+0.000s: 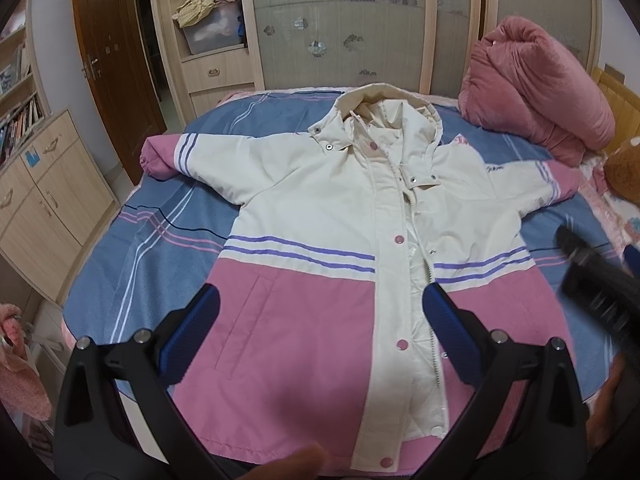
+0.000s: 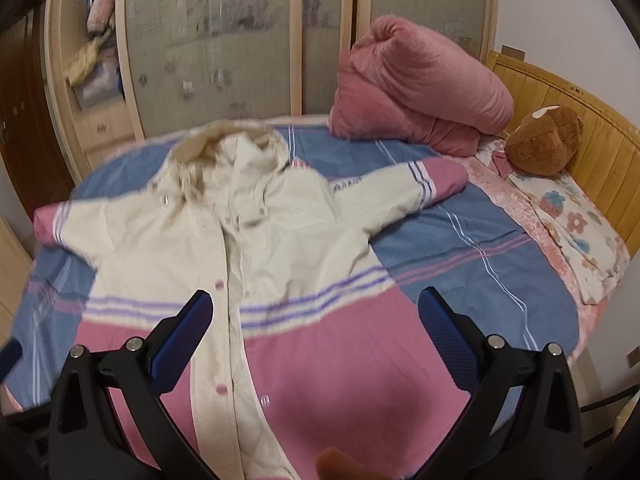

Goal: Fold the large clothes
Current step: 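Grasp the pink sleeve cuff with the right gripper and lift it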

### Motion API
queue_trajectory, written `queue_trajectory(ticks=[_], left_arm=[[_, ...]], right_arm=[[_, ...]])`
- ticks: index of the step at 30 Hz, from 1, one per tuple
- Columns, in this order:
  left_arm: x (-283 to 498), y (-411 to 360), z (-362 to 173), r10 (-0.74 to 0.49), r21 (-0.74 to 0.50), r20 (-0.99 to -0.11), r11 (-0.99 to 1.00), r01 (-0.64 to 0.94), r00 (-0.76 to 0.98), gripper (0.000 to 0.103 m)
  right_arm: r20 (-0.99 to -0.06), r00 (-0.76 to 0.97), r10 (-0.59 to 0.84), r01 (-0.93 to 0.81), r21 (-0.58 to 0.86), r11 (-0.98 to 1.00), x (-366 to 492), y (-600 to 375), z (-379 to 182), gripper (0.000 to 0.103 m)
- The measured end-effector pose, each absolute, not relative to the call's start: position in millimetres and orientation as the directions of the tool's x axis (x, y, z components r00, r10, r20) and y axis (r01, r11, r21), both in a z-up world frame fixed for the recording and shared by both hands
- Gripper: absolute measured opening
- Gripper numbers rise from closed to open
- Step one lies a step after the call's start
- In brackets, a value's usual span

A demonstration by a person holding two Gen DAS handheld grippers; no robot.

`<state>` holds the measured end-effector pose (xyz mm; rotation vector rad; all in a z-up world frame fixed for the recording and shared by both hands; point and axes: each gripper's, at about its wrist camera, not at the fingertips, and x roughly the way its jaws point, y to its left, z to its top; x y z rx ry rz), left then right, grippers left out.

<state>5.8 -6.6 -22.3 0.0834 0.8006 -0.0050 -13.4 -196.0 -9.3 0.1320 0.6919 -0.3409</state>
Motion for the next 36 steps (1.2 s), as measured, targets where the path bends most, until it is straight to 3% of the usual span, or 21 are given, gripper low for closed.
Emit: queue_trajectory(ticks=[3, 6, 14, 23, 29, 31, 32, 33, 35, 36], left_arm=[[11.3, -11.1, -29.5, 0.077, 0.140, -0.699, 0.990, 0.030, 0.711, 0.101], [22.0, -7.4, -41.7, 0.077, 0.104, -0.696, 0.995, -0.006, 0.714, 0.101], [71.6, -25.1, -78.7, 0.007, 0.043, -0.801, 0.998, 0.045, 0.598, 0.101], [158.4, -111.9, -75.7, -0.045, 0.035, -0.723, 0.994, 0.101, 0.689, 0.101], [203.4, -176.7, -81.7, -0.059, 0.068, -0.730, 0.985, 0.158, 0.681, 0.101], [212.1, -190.1, -92.1, -0.065, 0.068, -0.749, 0.982, 0.174, 0.660, 0.101], [216.6, -195.9, -99.4, -0.068, 0.060, -0.763, 0.982, 0.176, 0.643, 0.101], [220.9, -200.7, -107.2, -0.069, 0.053, -0.778, 0.983, 0.174, 0.624, 0.101], [224.9, -204.1, -119.4, -0.063, 0.049, -0.802, 0.984, 0.170, 0.594, 0.101], [225.4, -204.5, -123.0, -0.060, 0.051, -0.808, 0.984, 0.170, 0.586, 0.101]], right_arm=[[-0.551, 0.788, -0.275, 0.411, 0.137, 0.901, -16.5, -235.0, -10.4, 0.102], [-0.619, 0.752, -0.226, 0.452, 0.235, 0.861, -2.2, -299.8, -30.6, 0.102], [-0.716, 0.654, -0.243, 0.580, 0.268, 0.769, 54.4, -459.2, -95.2, 0.102], [-0.764, 0.627, -0.148, 0.599, 0.352, 0.719, 192.1, -600.4, -145.2, 0.101], [-0.828, 0.555, -0.079, 0.701, 0.413, 0.582, 254.0, -680.4, -200.1, 0.098], [-0.813, 0.583, -0.009, 0.689, 0.488, 0.536, 259.2, -689.4, -214.9, 0.086], [-0.809, 0.588, 0.010, 0.689, 0.507, 0.518, 260.4, -689.3, -220.8, 0.065], [-0.810, 0.586, 0.017, 0.692, 0.511, 0.510, 260.1, -688.8, -223.1, 0.034], [-0.799, 0.601, 0.031, 0.701, 0.546, 0.459, 245.8, -687.0, -221.4, 0.014], [-0.776, 0.630, 0.024, 0.692, 0.575, 0.436, 233.6, -684.7, -215.1, 0.011]])
